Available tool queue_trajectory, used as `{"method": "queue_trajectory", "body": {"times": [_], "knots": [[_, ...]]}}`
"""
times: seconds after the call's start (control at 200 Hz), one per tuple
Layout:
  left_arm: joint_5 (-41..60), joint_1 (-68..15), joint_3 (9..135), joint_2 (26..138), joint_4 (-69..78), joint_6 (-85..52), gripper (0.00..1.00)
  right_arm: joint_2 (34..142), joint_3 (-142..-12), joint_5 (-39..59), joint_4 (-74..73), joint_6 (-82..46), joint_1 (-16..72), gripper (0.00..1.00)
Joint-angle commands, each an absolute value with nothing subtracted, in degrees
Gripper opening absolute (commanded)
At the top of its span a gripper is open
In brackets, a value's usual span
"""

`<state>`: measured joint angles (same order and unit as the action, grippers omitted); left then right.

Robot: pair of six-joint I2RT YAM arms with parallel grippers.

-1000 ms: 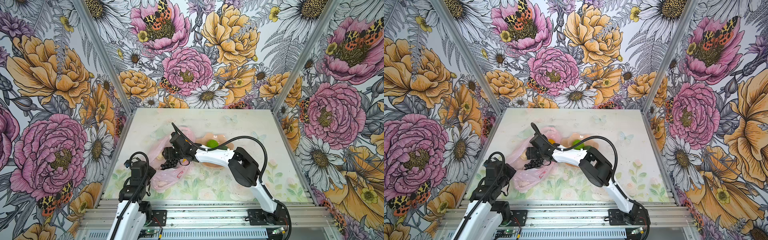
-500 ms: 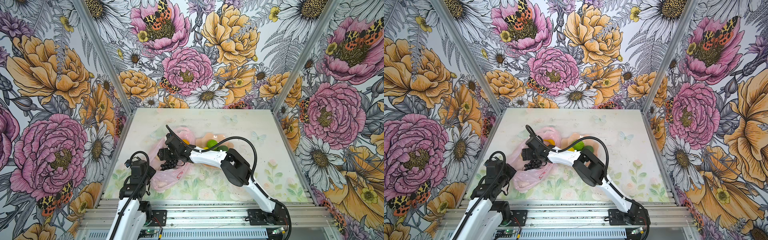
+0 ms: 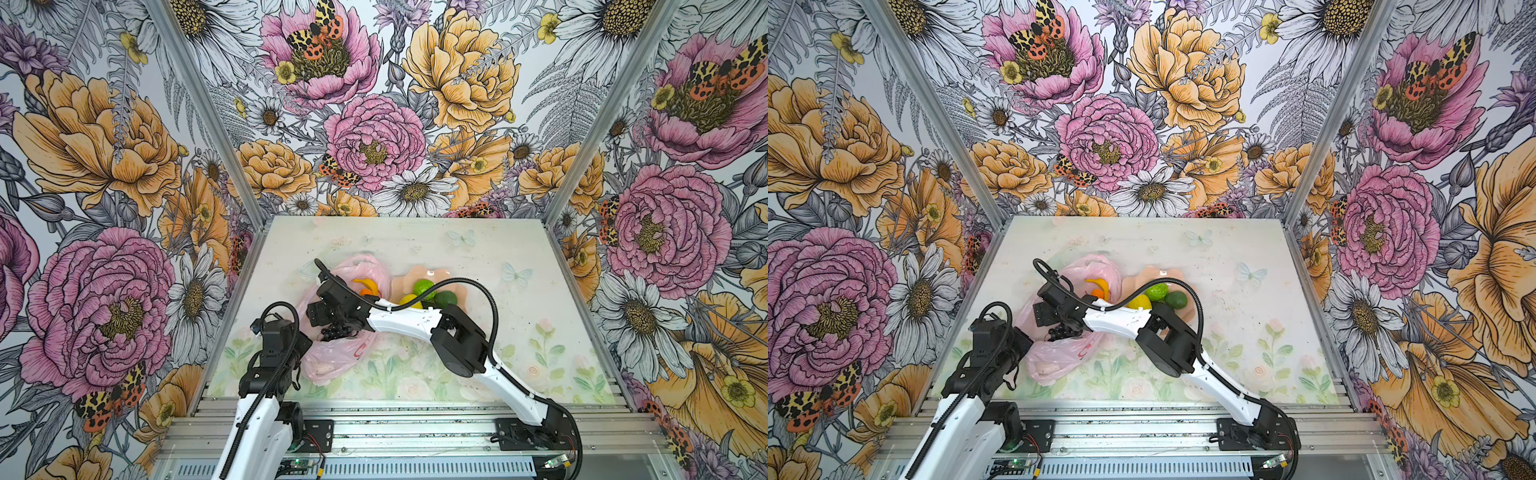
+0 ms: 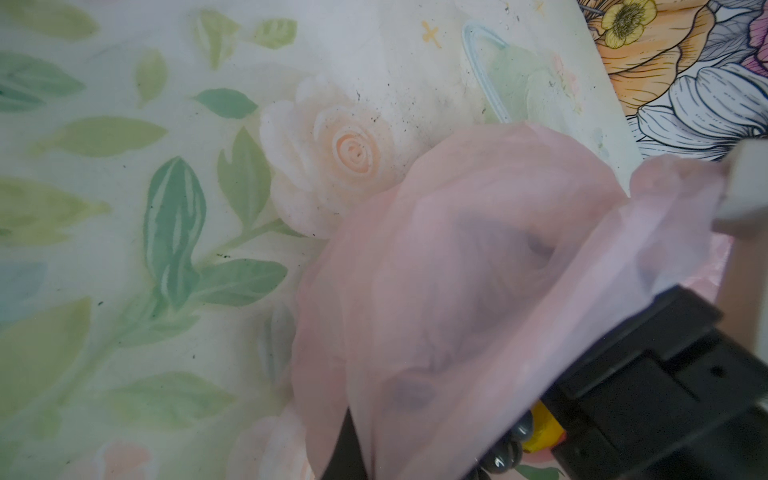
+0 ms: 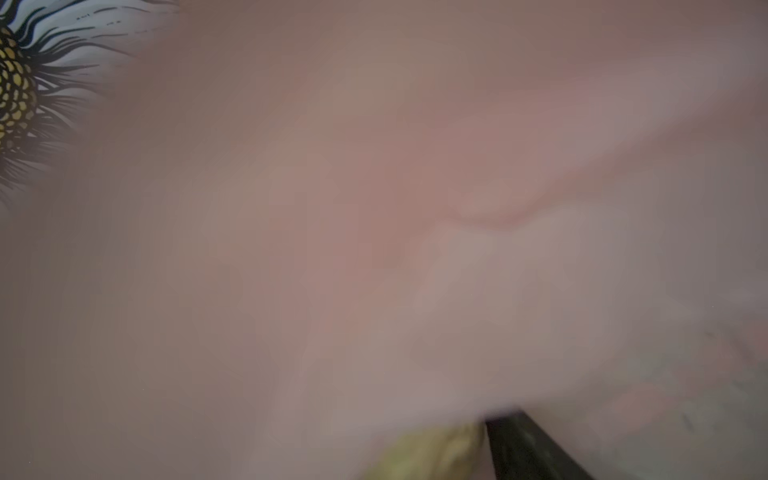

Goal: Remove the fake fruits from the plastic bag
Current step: 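Reach the right gripper into the bag and grasp the cream pear, then lift the cream pear out of the bag and carry it toward the bowl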

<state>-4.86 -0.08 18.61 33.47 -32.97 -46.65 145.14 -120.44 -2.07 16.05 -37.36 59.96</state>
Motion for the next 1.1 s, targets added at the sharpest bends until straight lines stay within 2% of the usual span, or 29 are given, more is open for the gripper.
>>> {"method": "queue_trajectory", "body": {"times": [0.0, 0.13, 0.28, 0.565, 1.091], "knots": [[-3.9, 0.5, 17.9, 33.0, -31.7, -45.6, 0.00, 146.2, -122.9, -3.7, 17.4, -36.4, 59.6, 0.82], [-3.9, 0.5, 17.9, 33.1, -31.5, -45.6, 0.00, 145.3, -122.2, -3.6, 17.7, -37.3, 59.0, 0.71], [-3.1, 0.5, 17.9, 34.0, -30.6, -45.2, 0.00, 141.5, -119.2, -4.4, 17.5, -36.5, 58.8, 0.67], [-0.8, 0.5, 17.9, 37.8, -22.0, -42.5, 0.00, 133.6, -112.0, -4.6, 15.9, -36.0, 57.6, 0.66], [1.8, 0.6, 20.4, 54.3, -5.1, -35.8, 0.00, 118.8, -91.8, -1.8, 4.9, -36.2, 53.8, 0.65]]}}
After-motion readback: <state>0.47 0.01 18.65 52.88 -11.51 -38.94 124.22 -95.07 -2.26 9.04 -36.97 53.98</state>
